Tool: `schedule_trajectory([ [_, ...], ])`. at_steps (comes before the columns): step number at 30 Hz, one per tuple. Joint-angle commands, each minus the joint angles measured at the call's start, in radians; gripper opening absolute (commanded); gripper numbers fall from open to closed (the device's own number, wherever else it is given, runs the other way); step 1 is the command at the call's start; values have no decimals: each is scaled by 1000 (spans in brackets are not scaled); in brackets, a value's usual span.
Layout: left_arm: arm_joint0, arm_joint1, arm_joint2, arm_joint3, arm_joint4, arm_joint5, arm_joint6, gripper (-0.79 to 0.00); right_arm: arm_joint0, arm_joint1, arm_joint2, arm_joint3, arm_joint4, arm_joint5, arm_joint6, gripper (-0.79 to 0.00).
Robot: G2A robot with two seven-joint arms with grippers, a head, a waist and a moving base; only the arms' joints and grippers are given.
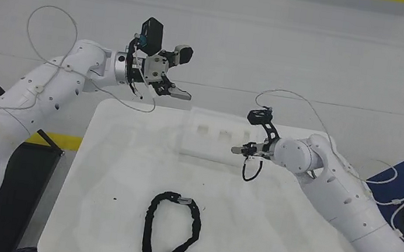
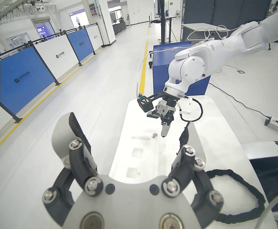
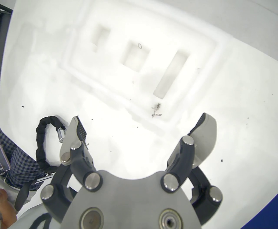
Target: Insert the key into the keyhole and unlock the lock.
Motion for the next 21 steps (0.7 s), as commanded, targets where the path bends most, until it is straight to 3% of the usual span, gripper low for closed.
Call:
schedule_trajectory([
  [1,0,0,0,0,0,0,0,0,7,-15,-13,41,17,6,3,0],
  [14,0,0,0,0,0,0,0,0,51,-104,-60,251,111,-130,-2,0],
  [21,0,0,0,0,0,0,0,0,66,-117,-65,279,110,-166,7,0],
])
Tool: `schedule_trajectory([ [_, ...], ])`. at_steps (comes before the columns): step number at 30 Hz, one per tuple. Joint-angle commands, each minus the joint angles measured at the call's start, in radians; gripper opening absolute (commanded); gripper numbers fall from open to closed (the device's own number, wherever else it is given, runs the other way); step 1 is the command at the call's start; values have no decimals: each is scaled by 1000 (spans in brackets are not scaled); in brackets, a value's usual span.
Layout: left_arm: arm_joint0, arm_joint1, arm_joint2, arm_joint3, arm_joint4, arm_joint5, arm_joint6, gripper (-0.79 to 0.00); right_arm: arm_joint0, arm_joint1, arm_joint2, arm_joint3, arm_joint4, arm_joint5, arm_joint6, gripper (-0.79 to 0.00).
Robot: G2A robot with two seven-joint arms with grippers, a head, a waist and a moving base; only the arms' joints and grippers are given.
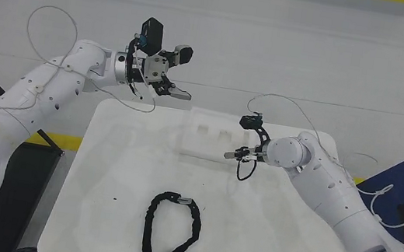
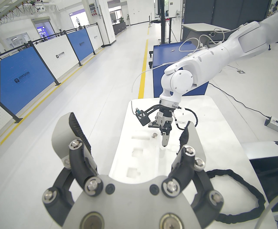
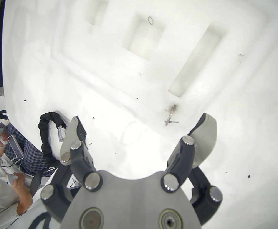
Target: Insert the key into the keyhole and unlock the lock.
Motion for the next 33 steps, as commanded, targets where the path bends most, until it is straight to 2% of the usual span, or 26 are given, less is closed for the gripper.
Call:
schedule_trajectory([
  [1,0,0,0,0,0,0,0,0,0,0,0,0,0,1,0,0],
  [12,0,0,0,0,0,0,0,0,-10,2,8,-17,-9,-2,-14,0],
  [16,0,0,0,0,0,0,0,0,0,5,-2,-41,-65,-33,68,0],
  [20,0,0,0,0,0,0,0,0,9,-3,-4,-16,-62,-74,107,0],
  [27,0,0,0,0,0,0,0,0,18,-26,3,75,-34,-111,88,0],
  [33,0,0,0,0,0,0,0,0,27,-47,-3,114,-43,-108,78,-243],
])
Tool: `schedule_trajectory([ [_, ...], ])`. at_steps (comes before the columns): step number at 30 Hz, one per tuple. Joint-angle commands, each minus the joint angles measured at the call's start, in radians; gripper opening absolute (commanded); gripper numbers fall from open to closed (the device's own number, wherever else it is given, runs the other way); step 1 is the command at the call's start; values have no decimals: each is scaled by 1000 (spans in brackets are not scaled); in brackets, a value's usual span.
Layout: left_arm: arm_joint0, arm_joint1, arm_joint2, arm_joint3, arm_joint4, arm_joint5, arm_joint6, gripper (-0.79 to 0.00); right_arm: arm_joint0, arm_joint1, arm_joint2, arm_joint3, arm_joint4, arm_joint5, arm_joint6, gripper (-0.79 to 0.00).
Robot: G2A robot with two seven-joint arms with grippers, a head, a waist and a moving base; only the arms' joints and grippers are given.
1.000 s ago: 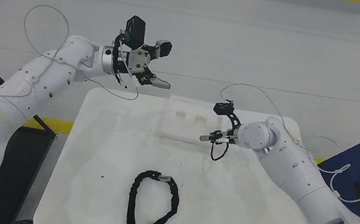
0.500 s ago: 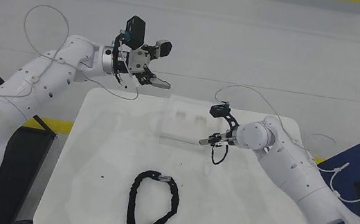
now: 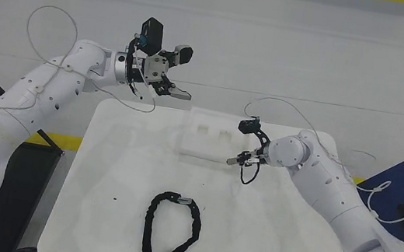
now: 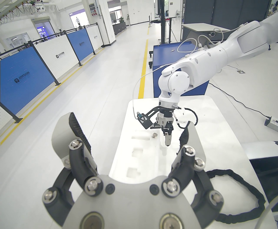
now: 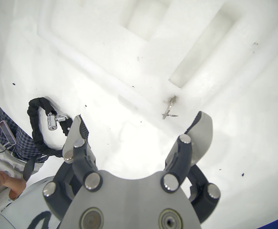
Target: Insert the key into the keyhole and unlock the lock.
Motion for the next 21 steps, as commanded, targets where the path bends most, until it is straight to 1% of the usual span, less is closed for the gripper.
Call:
schedule_trajectory([
  [1,0,0,0,0,0,0,0,0,3,-6,-4,6,-9,0,-3,-286],
  [5,0,0,0,0,0,0,0,0,9,-20,-11,21,-31,29,-10,-394],
  [11,0,0,0,0,0,0,0,0,11,-37,-13,35,-57,126,-19,-428],
  [13,0,0,0,0,0,0,0,0,10,-41,-10,38,-58,143,-20,-446],
  [15,0,0,0,0,0,0,0,0,10,-45,-5,46,-57,160,-22,-474],
  [17,0,0,0,0,0,0,0,0,11,-47,1,55,-57,174,-25,-520],
  [21,0,0,0,0,0,0,0,0,12,-53,5,62,-72,202,-25,-566],
])
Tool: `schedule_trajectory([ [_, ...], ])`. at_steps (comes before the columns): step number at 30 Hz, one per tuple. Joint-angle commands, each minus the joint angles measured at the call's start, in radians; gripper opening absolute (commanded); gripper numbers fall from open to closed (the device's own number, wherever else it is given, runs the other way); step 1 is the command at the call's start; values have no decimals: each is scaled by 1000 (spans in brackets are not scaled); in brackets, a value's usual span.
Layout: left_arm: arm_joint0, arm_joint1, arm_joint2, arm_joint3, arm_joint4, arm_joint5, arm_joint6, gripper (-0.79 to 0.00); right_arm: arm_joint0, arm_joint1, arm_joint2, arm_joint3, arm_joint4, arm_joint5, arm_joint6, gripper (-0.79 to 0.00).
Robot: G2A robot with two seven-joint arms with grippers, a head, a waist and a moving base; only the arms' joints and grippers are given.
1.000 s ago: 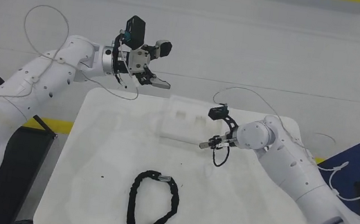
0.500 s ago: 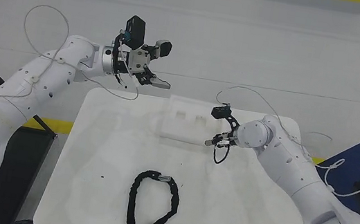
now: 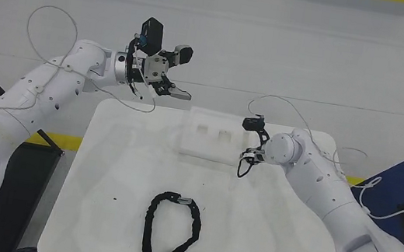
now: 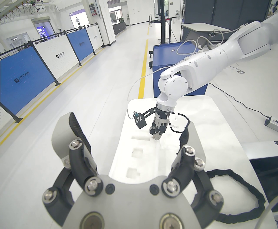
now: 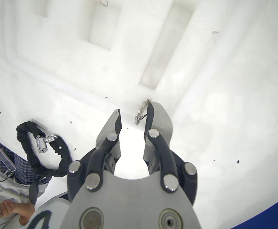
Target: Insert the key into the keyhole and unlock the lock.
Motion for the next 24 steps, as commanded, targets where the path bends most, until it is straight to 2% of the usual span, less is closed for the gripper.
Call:
schedule_trajectory([
  [1,0,0,0,0,0,0,0,0,1,-3,-1,0,-13,20,1,-579],
  [10,0,0,0,0,0,0,0,0,-3,-20,-2,8,-45,56,8,-606],
  [18,0,0,0,0,0,0,0,0,0,-39,-2,39,-68,79,3,-696],
  [22,0,0,0,0,0,0,0,0,2,-48,0,56,-76,84,3,-785],
  [24,0,0,0,0,0,0,0,0,4,-52,2,63,-78,85,1,-785],
])
